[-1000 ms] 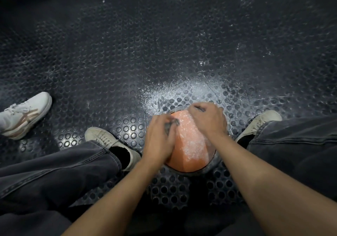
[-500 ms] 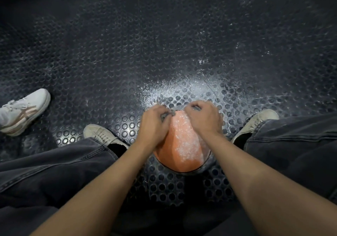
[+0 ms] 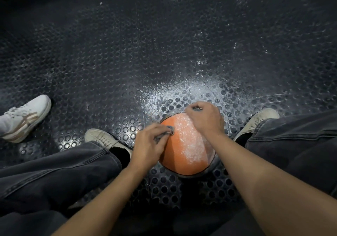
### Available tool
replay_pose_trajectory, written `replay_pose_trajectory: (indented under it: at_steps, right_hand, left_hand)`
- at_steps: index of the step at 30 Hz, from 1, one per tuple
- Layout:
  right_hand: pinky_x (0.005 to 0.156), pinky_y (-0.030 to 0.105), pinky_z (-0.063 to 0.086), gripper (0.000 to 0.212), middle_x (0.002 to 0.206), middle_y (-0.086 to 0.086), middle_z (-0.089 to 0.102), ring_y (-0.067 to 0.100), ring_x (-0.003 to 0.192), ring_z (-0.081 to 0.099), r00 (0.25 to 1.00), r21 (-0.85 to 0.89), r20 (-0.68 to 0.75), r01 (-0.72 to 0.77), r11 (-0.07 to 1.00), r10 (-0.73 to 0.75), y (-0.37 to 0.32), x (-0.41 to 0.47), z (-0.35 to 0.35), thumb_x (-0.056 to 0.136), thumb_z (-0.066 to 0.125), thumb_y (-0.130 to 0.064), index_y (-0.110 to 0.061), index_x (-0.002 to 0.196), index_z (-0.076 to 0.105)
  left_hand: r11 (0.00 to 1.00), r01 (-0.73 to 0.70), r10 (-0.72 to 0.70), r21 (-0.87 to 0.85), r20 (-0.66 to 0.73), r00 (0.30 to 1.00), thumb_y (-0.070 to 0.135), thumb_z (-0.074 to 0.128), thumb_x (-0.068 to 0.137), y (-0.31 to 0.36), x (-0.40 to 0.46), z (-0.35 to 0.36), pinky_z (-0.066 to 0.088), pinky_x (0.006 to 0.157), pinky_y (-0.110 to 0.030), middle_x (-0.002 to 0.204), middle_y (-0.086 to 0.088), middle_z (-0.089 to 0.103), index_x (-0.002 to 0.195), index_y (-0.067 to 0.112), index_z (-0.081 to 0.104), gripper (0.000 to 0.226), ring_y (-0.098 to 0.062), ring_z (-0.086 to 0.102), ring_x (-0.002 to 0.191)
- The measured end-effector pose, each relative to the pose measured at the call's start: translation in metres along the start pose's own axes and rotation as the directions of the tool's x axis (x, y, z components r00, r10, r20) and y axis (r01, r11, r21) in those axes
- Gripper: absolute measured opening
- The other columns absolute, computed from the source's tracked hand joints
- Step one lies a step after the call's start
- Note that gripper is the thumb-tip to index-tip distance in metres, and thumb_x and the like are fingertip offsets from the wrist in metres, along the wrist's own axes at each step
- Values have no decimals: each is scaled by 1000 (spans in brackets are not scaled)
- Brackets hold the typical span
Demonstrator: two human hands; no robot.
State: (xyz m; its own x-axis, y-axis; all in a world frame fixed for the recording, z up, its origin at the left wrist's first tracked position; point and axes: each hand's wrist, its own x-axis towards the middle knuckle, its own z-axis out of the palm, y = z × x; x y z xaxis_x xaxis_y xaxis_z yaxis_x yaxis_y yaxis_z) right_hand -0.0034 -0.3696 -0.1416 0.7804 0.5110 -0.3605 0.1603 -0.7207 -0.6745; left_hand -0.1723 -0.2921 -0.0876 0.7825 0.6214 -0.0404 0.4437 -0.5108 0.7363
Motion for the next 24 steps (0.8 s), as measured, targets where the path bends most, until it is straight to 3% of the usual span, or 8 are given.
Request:
replay_pose_trajectory:
  at_steps: [3, 5, 8, 10, 15, 17, 20, 24]
  right_hand:
    - [84, 46, 56, 43, 111, -11, 70, 18, 80, 64, 1000, 15, -15, 22, 1000, -22, -3, -3, 7, 71, 39, -71, -39, 83, 66]
    - [88, 49, 55, 44, 113, -10, 69, 19, 82, 63, 1000, 1, -16, -14, 1000, 14, -5, -5, 8, 75, 43, -69, -38, 91, 68]
    - [87, 43, 55, 15, 107, -10, 70, 21, 81, 64, 999, -24, -29, -30, 999, 29, -2, -2, 2, 88, 58, -53, -41, 92, 65]
    - [82, 41, 57, 14, 104, -10, 71, 17, 75, 62, 1000, -20, -8, -6, 1000, 6, 0, 0, 0, 89, 59, -51, -40, 91, 67]
    - [87, 48, 55, 30, 95, -11, 71, 15, 72, 62, 1000, -28, -15, -15, 1000, 14, -8, -6, 6, 85, 51, -57, -36, 94, 70]
    - [88, 48, 55, 22, 101, -10, 70, 19, 78, 65, 998, -41, -42, -41, 998, 40, -7, -4, 5, 89, 55, -52, -37, 95, 70]
    - [85, 47, 56, 25, 97, -10, 71, 20, 78, 65, 998, -32, -25, -53, 998, 52, -4, -1, 3, 87, 54, -55, -37, 94, 70]
    - [95, 45, 49, 30, 99, -12, 67, 20, 88, 63, 999, -32, -30, -41, 999, 40, -8, -5, 7, 84, 50, -56, -35, 90, 70]
  left_hand:
    - [989, 139, -137, 50, -38, 990, 11, 65, 89, -6, 31, 8, 41, 70, -1, 98, 3, 67, 103, 12, 73, 16, 2, 56, 77]
    - [971, 234, -233, 47, -30, 972, 12, 63, 91, -9, 46, 10, 43, 67, -3, 101, 0, 67, 107, 11, 71, 18, 2, 53, 76]
    - [995, 100, -100, 9, -1, 995, 14, 66, 89, -3, 19, 6, 45, 75, -6, 99, 7, 65, 106, 14, 72, 18, 2, 58, 86]
    - [1000, 14, -14, -21, 14, 1000, 14, 68, 88, -2, 0, 3, 47, 80, -11, 96, 9, 66, 101, 16, 74, 15, -1, 61, 88]
    - [978, 204, -201, 46, -67, 977, 12, 64, 90, -4, 35, 12, 51, 85, -21, 97, 6, 63, 107, 13, 72, 18, -5, 58, 82]
    - [998, 33, -30, 62, -43, 999, 10, 65, 90, 4, 19, 12, 48, 79, -12, 95, 5, 64, 106, 12, 73, 18, -3, 59, 80]
    - [980, -184, 176, 77, 108, 979, 9, 67, 88, 7, -2, 9, 49, 74, -20, 92, 4, 64, 100, 11, 75, 15, -10, 61, 80]
    - [985, 12, -3, 175, -46, 999, 7, 62, 90, -2, 39, 11, 55, 80, -32, 92, 4, 64, 102, 10, 73, 17, -7, 57, 76]
